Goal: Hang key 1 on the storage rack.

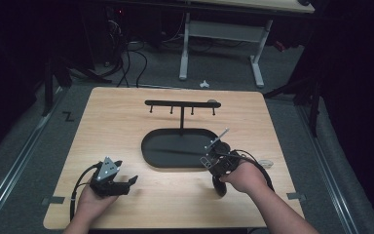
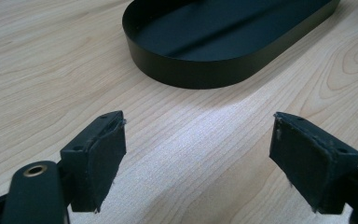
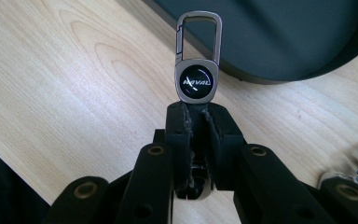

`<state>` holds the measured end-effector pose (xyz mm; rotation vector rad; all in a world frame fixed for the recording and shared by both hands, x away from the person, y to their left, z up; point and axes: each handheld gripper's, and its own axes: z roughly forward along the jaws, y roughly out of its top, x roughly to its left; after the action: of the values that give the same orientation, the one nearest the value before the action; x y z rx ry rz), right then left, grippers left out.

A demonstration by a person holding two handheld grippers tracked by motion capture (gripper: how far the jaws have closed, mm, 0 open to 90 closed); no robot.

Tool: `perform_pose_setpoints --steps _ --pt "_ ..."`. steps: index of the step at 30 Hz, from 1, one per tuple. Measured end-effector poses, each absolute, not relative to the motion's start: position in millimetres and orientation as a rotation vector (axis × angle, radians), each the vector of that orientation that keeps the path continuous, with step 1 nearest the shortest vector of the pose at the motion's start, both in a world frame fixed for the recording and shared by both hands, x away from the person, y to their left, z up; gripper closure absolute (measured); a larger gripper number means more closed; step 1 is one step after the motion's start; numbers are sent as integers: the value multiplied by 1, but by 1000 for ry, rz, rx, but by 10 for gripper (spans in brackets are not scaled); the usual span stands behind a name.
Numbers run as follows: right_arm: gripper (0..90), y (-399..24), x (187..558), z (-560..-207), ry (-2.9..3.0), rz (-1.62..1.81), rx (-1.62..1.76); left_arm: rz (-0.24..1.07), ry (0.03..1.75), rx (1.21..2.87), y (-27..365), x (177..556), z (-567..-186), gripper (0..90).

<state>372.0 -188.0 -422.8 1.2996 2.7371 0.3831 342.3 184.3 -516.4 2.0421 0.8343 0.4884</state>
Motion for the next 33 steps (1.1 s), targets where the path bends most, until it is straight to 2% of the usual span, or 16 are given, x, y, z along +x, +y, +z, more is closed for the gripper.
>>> perform_pose_setpoints --steps 33 --pt "807 -184 391 -377 2657 447 1282 479 825 2056 184 343 -517 189"
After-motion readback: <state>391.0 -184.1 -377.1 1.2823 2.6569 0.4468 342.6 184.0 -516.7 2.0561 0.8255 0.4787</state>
